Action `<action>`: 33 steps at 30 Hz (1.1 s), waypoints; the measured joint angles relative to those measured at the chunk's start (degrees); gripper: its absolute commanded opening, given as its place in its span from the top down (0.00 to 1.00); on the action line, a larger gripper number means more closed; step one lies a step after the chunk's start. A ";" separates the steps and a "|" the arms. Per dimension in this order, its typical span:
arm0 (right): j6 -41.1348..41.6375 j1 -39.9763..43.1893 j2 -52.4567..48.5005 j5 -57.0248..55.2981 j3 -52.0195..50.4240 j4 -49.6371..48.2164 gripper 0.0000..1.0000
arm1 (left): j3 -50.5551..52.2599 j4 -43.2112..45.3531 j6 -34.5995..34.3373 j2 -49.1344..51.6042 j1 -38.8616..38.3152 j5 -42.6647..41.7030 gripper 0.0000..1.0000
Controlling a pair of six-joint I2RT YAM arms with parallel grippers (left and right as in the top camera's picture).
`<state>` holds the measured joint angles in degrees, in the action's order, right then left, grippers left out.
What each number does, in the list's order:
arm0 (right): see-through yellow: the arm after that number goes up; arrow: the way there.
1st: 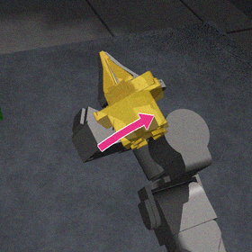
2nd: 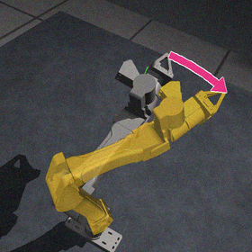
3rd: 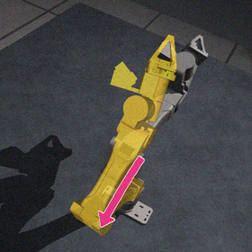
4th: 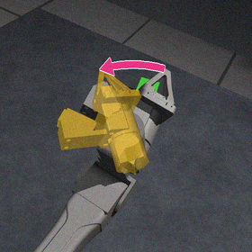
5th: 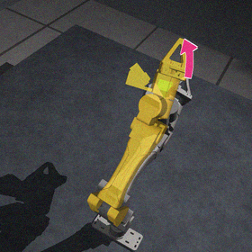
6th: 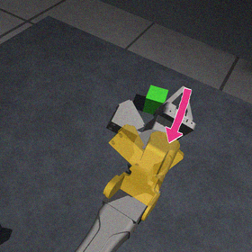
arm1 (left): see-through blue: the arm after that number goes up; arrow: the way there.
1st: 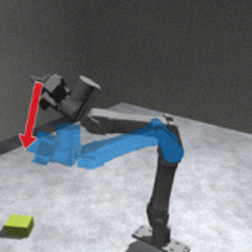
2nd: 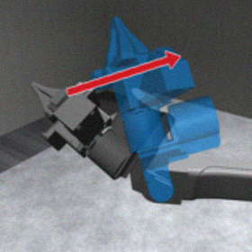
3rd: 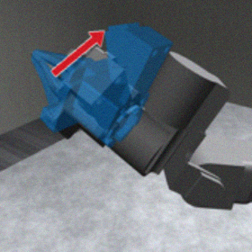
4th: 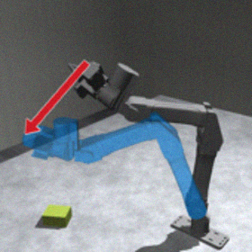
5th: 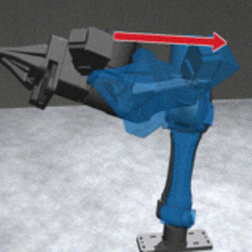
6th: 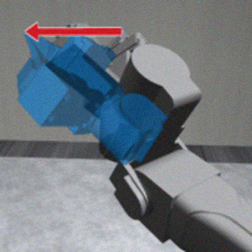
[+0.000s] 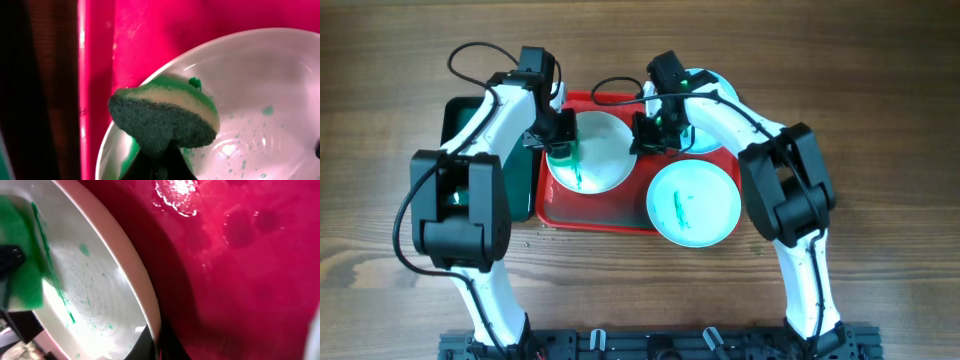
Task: Clean dirty plates on tray and stack at the side
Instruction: 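Move the sponge with the left gripper onto the top-left plate, then scrub the plate surface with the sponge while right gripper holds rim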
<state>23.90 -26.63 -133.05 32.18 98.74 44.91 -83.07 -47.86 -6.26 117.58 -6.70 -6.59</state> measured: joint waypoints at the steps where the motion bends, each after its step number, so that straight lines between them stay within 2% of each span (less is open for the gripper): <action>1: -0.02 0.09 0.00 0.37 -0.04 -0.07 0.96 | 0.00 0.37 -0.02 0.31 0.00 -0.22 0.96; 7: -0.04 0.07 0.00 0.42 -0.13 -0.22 0.96 | -0.42 0.94 0.13 1.86 -0.79 -4.48 0.96; 10: -0.24 0.09 0.00 0.39 -0.13 -0.20 0.96 | -0.72 -2.95 5.05 2.75 -3.58 -13.42 0.96; 13: -0.26 0.09 0.00 0.39 -0.13 -0.20 0.96 | -0.68 -5.09 7.52 3.17 -5.60 -15.32 0.96; 16: -0.24 0.04 0.00 0.61 -0.15 -0.37 0.96 | -0.81 -5.33 3.39 3.17 -5.86 -11.82 0.96; 22: -0.22 -0.48 0.00 0.68 -0.15 -0.68 0.96 | -2.89 -13.09 -15.61 2.91 -6.99 12.04 0.96; 25: -0.22 -0.48 0.00 0.79 -0.15 -0.68 0.96 | -2.82 -11.65 -19.85 2.91 -6.86 17.75 0.96; 28: 0.02 -0.42 0.00 0.76 -0.15 -0.68 0.96 | -2.62 -7.32 -20.28 2.91 -6.86 18.43 0.96; 33: 0.48 0.68 0.00 0.72 -0.15 -0.68 0.96 | -2.60 3.74 -13.20 2.91 -6.62 11.45 0.96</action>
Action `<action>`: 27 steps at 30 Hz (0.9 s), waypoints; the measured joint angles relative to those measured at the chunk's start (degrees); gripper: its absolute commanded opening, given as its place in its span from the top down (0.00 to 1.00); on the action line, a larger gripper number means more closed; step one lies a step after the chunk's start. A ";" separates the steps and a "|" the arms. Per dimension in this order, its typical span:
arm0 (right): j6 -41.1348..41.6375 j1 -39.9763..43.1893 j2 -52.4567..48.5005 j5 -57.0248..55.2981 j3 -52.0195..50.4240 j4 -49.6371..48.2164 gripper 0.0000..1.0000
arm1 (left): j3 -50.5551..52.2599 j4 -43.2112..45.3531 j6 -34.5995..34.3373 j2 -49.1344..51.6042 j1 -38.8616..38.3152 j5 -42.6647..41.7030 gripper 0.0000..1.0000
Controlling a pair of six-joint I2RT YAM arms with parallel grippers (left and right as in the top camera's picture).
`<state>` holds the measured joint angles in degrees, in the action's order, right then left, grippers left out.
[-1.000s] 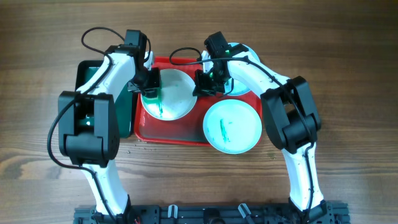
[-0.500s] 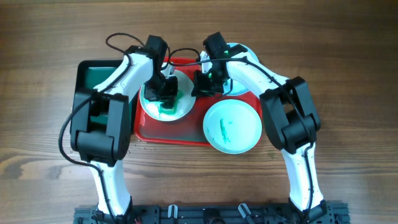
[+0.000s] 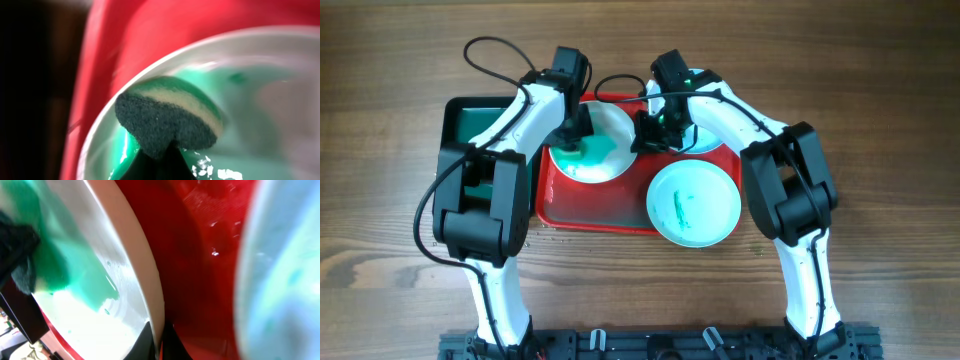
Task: Clean dirty plates on tray and stack at the side
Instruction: 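Scrub the plate surface with the sponge while right gripper holds rim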
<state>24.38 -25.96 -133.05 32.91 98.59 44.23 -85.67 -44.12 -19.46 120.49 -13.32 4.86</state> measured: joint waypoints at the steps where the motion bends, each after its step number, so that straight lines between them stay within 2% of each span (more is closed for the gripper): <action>1: 0.00 0.13 0.00 0.00 0.00 0.02 0.96 | -0.02 1.75 1.55 0.00 0.04 -1.90 0.96; 6: -0.09 0.13 0.00 0.02 0.00 0.04 0.96 | 0.00 3.82 9.57 0.07 -0.02 -10.49 0.96; 13: -0.70 -0.13 0.00 0.04 0.00 0.33 0.96 | 0.00 -8.68 24.57 0.07 -0.09 -24.41 0.96; 17: -0.72 -0.13 0.00 0.04 -0.13 0.24 0.96 | 0.07 -8.92 29.92 0.15 -0.13 -29.44 0.96; 21: -0.70 -0.13 0.00 0.09 -0.20 0.20 0.96 | 0.33 -0.39 26.08 0.46 -0.20 -28.52 0.96; 23: -0.68 -0.13 0.00 0.09 -0.20 0.20 0.96 | 0.31 4.50 20.02 0.48 -0.39 -23.71 0.96; 27: -0.68 -0.20 0.00 0.11 -0.20 0.04 0.96 | 0.31 6.91 8.59 0.48 -0.74 -10.25 0.96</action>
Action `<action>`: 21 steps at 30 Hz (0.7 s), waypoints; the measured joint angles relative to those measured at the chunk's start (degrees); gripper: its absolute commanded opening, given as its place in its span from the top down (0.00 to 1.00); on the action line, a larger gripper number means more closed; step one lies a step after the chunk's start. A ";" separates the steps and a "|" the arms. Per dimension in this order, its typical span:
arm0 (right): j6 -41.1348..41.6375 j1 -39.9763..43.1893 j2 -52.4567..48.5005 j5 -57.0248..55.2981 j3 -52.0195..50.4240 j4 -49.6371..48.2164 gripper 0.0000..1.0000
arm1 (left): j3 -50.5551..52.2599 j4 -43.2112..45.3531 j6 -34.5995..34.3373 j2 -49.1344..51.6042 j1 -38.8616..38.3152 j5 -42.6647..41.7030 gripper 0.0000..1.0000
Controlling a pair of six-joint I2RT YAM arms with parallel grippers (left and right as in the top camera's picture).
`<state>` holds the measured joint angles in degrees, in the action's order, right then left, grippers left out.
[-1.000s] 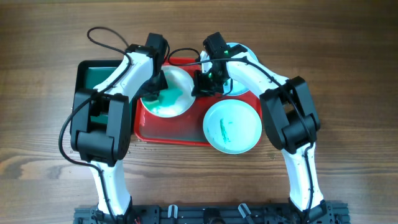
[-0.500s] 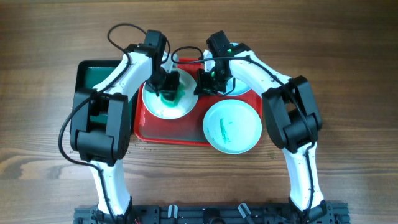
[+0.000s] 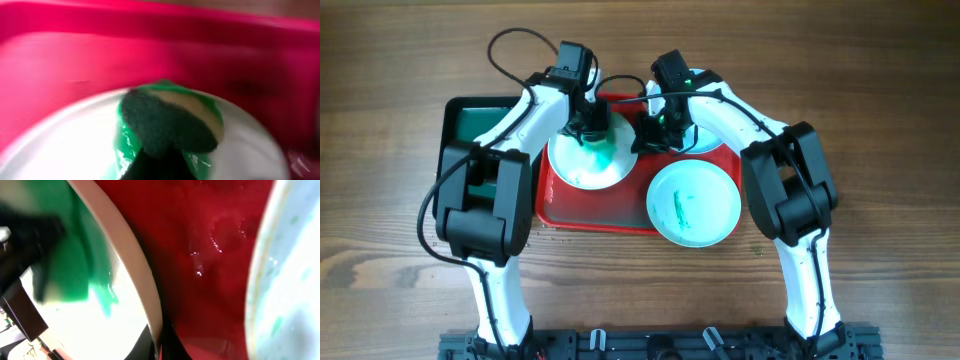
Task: Clean dirty plates on tray and stack at the side
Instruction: 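Scrub the plate surface with the sponge while right gripper holds rim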
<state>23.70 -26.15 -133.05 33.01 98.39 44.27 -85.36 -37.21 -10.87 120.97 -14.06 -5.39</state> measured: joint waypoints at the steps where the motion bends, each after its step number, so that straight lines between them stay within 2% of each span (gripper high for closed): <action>1: 0.00 0.00 0.00 0.00 0.00 -0.07 0.96 | -0.02 -0.37 -2.73 0.00 -0.13 3.63 0.96; 2: 0.00 -0.04 0.00 0.00 0.00 -0.15 0.96 | -0.02 -0.50 -3.30 0.00 -0.17 4.55 0.96; 3: 0.00 -0.04 0.00 0.00 0.00 -0.26 0.96 | -0.17 -1.75 -6.69 -0.02 -0.42 9.29 0.96; 6: -0.04 -0.33 0.00 0.11 0.00 -0.26 0.96 | -0.76 -9.22 -9.66 -0.07 -0.55 15.34 0.96; 10: -0.74 -0.81 0.00 0.24 -0.02 0.13 0.96 | -1.09 -16.39 -6.03 -0.11 -0.57 14.80 0.96; 13: -1.31 -0.81 0.00 0.37 -0.07 0.26 0.96 | -1.25 -20.46 1.60 -0.11 -0.59 9.88 0.96; 16: -1.33 -0.81 0.00 0.39 -0.07 0.28 0.95 | -1.22 -22.34 11.30 -0.15 -1.14 0.02 0.96; 19: -1.29 -0.74 0.00 0.39 -0.07 0.44 0.96 | -0.94 -18.93 16.06 -0.15 -2.49 -6.84 0.96; 21: -1.11 -0.48 0.00 0.39 -0.07 0.42 0.96 | -0.61 -14.05 16.72 -0.13 -3.21 -9.55 0.96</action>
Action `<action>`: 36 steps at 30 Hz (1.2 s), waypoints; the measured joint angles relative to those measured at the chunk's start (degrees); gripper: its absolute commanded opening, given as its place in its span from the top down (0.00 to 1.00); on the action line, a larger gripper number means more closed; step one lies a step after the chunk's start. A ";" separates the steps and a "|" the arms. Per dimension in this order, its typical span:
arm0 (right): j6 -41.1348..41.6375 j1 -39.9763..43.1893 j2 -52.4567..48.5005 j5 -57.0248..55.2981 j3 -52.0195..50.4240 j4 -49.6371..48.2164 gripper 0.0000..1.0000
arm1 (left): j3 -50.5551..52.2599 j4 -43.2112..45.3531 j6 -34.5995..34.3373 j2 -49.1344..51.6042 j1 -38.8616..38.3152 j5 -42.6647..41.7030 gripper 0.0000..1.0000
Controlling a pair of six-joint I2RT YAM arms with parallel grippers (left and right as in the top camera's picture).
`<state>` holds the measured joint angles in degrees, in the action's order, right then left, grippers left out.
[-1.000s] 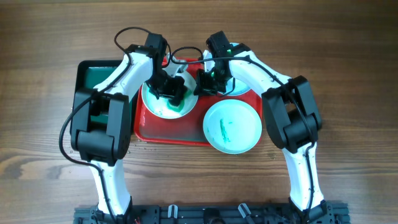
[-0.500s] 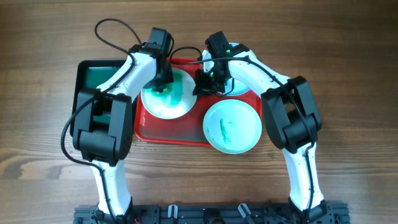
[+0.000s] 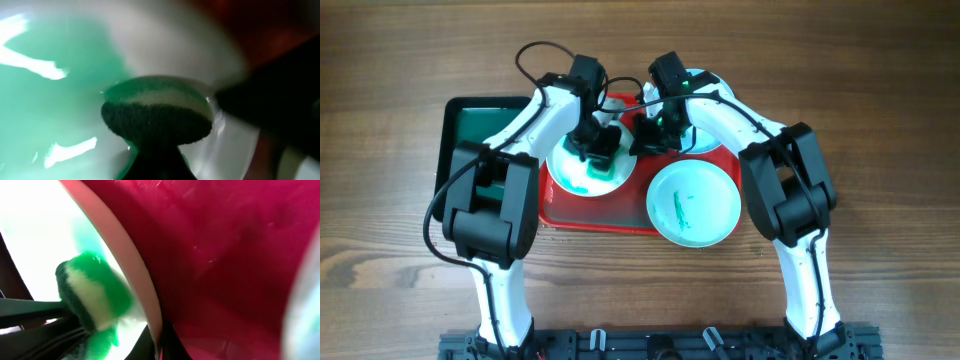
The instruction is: Clean dirty plates on tray and stack at the side
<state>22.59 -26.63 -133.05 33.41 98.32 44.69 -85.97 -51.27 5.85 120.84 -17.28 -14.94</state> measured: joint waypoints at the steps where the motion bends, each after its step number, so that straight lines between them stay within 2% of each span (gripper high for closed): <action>1: 0.04 0.15 0.00 -0.02 0.00 -0.02 0.95 | 0.07 2.25 0.04 0.02 -0.26 -0.96 0.96; 5: 0.26 0.39 0.00 -0.15 0.00 -0.04 0.96 | 0.52 10.67 -2.25 0.11 -0.63 -1.66 0.96; 9: 0.48 0.72 0.00 -0.22 0.00 -0.31 0.96 | 0.59 14.45 -10.69 0.13 -1.01 7.91 0.96; 14: 0.48 0.70 0.00 -0.20 0.00 -0.35 0.96 | 0.48 10.25 -24.52 0.13 -1.18 29.57 0.96; 17: 1.68 0.42 0.00 -0.37 0.00 0.04 0.96 | 0.37 3.96 -29.77 0.13 -0.46 34.86 0.96; 21: 3.50 -0.35 0.13 -0.61 0.00 1.53 0.96 | -2.86 -6.95 -32.41 0.48 1.70 32.98 0.96; 25: 4.37 -0.55 0.55 -1.38 -0.04 3.41 0.96 | -14.12 -17.77 -33.22 0.68 5.60 27.93 0.96; 29: 4.31 -0.39 2.23 -5.75 -0.48 5.62 0.96 | -21.90 -22.36 -31.32 0.02 8.55 23.96 0.96; 36: 3.04 -0.39 10.95 -15.65 -0.70 8.39 0.96 | -22.75 -24.17 -29.07 -3.91 8.52 19.87 0.96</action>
<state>25.63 -27.03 -122.10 17.76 97.62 53.08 -108.73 -75.44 -23.22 116.92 -8.75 4.93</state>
